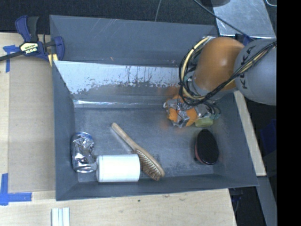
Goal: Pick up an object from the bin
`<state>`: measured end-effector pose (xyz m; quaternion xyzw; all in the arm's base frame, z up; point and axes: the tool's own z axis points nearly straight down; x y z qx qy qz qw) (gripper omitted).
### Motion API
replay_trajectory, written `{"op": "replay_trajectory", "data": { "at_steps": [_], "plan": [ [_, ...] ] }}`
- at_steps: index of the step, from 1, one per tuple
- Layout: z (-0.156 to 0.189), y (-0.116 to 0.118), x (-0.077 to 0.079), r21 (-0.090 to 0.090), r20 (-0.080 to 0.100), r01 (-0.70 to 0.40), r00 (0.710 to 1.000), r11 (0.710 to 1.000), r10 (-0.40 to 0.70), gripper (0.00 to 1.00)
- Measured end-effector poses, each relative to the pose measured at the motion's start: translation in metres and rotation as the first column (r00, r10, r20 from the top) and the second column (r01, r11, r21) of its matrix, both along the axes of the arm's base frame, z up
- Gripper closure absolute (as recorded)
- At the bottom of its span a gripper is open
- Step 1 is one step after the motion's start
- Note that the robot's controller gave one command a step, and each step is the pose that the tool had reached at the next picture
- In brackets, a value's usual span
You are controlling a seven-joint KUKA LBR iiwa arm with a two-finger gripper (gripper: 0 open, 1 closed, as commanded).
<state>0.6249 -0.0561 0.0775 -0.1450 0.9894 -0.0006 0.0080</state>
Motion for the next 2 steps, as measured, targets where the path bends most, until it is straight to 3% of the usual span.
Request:
{"op": "replay_trajectory", "data": {
  "at_steps": [1, 2],
  "plan": [
    [0.16, -0.006, 0.004, -0.001, 0.014, 0.003, 1.0, 1.0, -0.003, 1.0],
    [0.165, -0.039, -0.014, -0.014, 0.013, -0.407, 0.913, 0.913, 0.407, 1.0]
  ]
}}
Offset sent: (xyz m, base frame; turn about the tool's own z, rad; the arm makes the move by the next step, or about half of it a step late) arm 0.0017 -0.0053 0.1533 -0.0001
